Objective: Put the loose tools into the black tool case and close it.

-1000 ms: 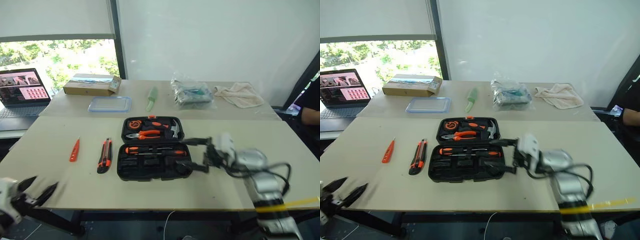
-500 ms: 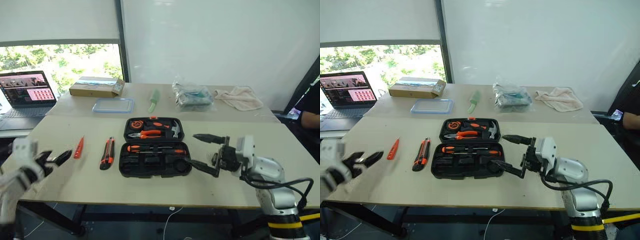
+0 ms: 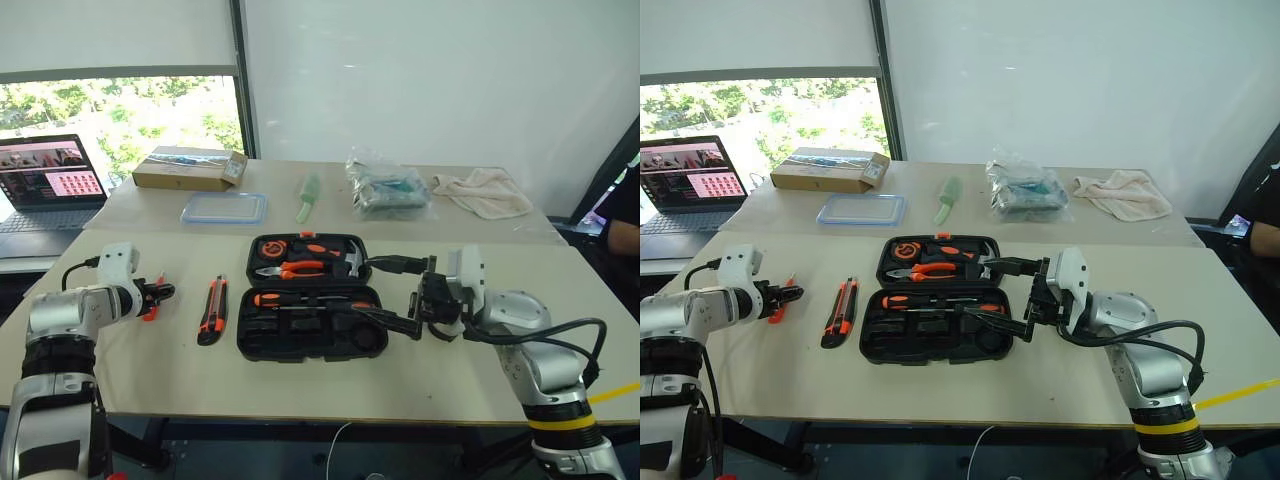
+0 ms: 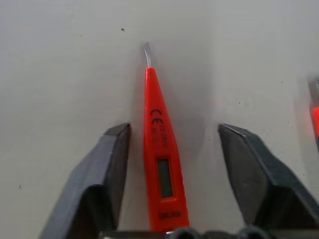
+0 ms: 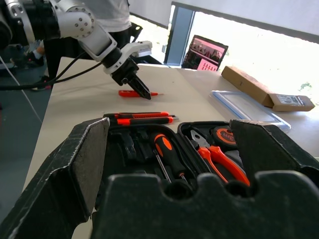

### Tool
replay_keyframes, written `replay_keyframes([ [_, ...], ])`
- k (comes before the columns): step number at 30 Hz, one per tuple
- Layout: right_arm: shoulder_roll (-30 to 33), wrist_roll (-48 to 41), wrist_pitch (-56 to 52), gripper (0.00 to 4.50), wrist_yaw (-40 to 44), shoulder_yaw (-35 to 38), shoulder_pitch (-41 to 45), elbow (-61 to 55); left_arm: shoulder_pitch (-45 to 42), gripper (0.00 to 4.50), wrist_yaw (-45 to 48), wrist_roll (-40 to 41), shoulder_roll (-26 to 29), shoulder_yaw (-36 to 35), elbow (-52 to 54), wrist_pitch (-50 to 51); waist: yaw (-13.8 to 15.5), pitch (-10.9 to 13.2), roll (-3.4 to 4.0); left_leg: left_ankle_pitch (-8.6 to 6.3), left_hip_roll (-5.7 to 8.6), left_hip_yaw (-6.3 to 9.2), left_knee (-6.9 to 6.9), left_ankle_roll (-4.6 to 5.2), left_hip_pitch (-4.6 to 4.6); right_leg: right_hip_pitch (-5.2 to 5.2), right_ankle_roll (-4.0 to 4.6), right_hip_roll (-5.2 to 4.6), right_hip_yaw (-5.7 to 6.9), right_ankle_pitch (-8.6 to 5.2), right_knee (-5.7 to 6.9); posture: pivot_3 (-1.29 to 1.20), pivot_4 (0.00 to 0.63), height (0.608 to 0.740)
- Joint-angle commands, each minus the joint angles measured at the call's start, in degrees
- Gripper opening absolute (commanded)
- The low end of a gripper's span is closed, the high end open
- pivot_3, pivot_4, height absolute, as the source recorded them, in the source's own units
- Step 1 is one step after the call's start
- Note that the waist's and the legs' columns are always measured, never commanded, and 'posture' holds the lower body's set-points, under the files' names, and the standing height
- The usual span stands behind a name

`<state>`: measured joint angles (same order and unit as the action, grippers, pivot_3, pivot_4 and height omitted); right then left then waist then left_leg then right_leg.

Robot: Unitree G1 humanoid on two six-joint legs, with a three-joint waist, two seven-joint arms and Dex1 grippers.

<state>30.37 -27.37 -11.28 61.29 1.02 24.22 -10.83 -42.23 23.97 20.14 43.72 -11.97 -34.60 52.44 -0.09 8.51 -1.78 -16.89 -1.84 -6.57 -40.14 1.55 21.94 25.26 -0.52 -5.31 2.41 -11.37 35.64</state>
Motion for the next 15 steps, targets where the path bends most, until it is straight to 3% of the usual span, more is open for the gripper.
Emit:
replay_keyframes([
  [1,1.1,-1.4,0.8,4.5,0.5,1.8,0.6,-0.8,-0.5,1.34,2.5,-1.0,-0.3,0.7,-2.5,0.7,0.1,0.0,0.0,0.0,0.0,0.0,-0.01,0.0,0.0,0.0,0.0,-0.01,0.0,0.0,0.01,0.0,0.15,0.74],
  [4,2.2,-1.8,0.9,4.5,0.8,2.9,-0.3,-1.3,0.7,0.4,5.6,-0.1,0.9,-1.7,-2.3,-2.1,0.1,0.0,0.0,0.0,-0.01,0.02,-0.05,0.0,-0.02,-0.02,-0.01,-0.01,-0.01,0.0,0.04,0.0,0.15,0.74],
  [7,3.5,-2.5,0.7,4.5,1.0,4.1,-1.9,-2.4,2.3,0.4,14.2,2.8,2.2,-4.7,0.7,-9.1,0.1,0.0,-0.02,0.0,-0.05,0.03,-0.08,0.0,-0.02,-0.02,0.0,0.0,-0.02,-0.01,0.07,0.0,0.15,0.74],
  [10,5.4,-3.5,0.0,4.5,1.2,6.0,-4.3,-3.9,5.8,0.4,31.6,5.5,4.3,-3.7,8.2,-20.4,0.1,0.1,-0.2,0.0,-0.08,0.04,-0.1,-0.01,0.08,0.05,0.0,0.01,0.03,0.0,0.06,0.0,0.15,0.74],
  [15,7.9,-4.8,-0.7,4.5,1.1,8.3,-8.0,-5.5,7.6,0.4,50.9,5.0,6.6,5.4,19.0,-27.6,0.4,0.1,-0.22,0.0,-0.06,-0.03,-0.22,0.0,0.21,0.09,0.0,-0.06,0.09,0.0,0.06,0.0,0.15,0.74],
])
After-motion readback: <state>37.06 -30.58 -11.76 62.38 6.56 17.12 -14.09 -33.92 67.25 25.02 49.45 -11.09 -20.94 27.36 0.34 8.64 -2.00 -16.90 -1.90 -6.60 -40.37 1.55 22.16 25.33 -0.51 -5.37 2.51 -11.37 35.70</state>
